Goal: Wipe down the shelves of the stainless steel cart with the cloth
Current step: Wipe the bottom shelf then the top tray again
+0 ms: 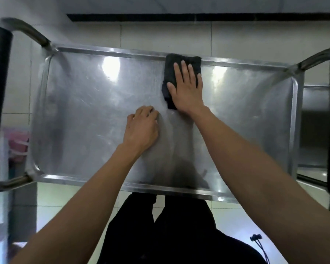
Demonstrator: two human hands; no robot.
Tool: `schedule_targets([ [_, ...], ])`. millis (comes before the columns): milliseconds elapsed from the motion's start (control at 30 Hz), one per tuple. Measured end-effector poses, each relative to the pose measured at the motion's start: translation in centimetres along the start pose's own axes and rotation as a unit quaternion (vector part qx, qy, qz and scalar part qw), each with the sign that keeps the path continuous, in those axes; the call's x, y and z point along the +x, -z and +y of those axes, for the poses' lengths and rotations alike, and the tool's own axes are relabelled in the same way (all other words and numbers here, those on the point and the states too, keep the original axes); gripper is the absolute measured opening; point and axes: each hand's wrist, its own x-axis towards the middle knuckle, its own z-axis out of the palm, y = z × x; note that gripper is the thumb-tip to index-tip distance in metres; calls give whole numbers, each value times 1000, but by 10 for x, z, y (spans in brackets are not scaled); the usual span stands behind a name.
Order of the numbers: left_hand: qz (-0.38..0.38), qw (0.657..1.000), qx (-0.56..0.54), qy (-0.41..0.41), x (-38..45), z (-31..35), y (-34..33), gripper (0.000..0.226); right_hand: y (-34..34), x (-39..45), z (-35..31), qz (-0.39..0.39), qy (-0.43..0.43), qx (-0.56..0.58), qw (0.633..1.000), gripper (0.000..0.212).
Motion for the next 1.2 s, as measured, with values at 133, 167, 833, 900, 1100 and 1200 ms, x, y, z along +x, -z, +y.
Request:
schedule_targets([
  [133, 1, 1000, -3, -17, -7, 5, -3, 39, 2, 1, 0, 5, 7, 0, 1000, 65],
  [167, 1, 1000, -5, -20, -10, 5, -4, 39, 2, -3, 0, 3, 5, 0, 1000, 65],
  [833, 4, 989, -47, -137, -79, 33, -42, 42, -78, -319, 22, -29, -70, -46, 996, 67],
  [900, 8, 989, -47, -138, -75, 39, -40, 43, -77, -314, 22, -23, -72, -40, 996, 67],
  [1100, 14, 992, -45, -118, -50, 46, -36, 41, -73, -284, 32, -8, -51, -28, 998, 67],
  [1200, 19, 993, -37, -110, -32, 50, -33, 37, -66, -252, 42, 8, -37, -20, 999, 67],
])
